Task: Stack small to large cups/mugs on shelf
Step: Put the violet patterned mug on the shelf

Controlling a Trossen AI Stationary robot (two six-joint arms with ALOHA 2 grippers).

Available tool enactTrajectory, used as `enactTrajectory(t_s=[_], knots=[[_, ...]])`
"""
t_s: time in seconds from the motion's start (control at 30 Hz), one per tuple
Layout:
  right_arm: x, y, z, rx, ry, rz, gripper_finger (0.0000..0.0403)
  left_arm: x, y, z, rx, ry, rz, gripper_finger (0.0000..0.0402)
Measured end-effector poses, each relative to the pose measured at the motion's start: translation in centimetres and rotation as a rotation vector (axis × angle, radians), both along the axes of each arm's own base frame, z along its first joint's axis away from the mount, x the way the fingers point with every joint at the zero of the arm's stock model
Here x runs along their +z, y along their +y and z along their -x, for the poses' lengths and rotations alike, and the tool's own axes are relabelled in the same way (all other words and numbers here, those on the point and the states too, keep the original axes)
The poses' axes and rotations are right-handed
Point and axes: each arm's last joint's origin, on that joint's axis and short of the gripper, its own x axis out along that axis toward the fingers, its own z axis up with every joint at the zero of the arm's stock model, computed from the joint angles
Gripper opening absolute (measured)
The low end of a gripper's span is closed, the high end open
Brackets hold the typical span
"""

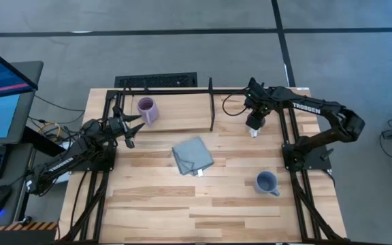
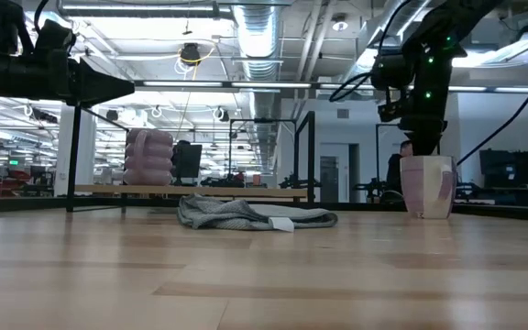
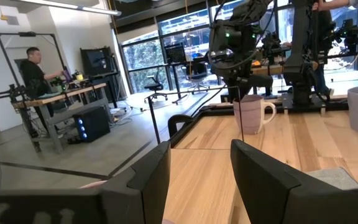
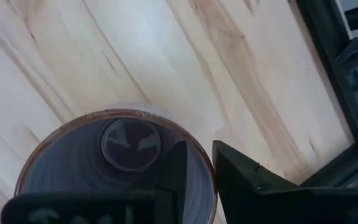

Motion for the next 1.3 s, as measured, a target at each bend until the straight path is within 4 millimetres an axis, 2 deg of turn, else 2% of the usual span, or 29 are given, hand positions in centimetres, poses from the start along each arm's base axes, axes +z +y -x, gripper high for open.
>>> enactTrajectory(t_s=[0.23,0.47,0.93,1.07,1.3], knots=[[-0.3,-0.1,-0.1,-0.006,0.008,-0.011,0.0088,0.0,0.0,0.0,0.000,0.000,0.001,0.0162],[-0.2,0.0,-0.2,0.003,-0.021,-0.042,0.0021,0.0,0.0,0.0,0.000,-0.002,0.004,0.0162],[-0.1,0.1,-0.3,-0.018,-0.044,-0.070,0.0020,0.0,0.0,0.0,-0.001,-0.005,0.009,0.0162],[1.0,0.1,-0.8,-0.005,-0.057,-0.087,0.0019,0.0,0.0,0.0,-0.001,-0.005,0.009,0.0162],[4.7,0.5,-1.9,0.016,-0.089,-0.069,0.0019,0.0,0.0,0.0,-0.001,-0.005,0.009,0.0162]])
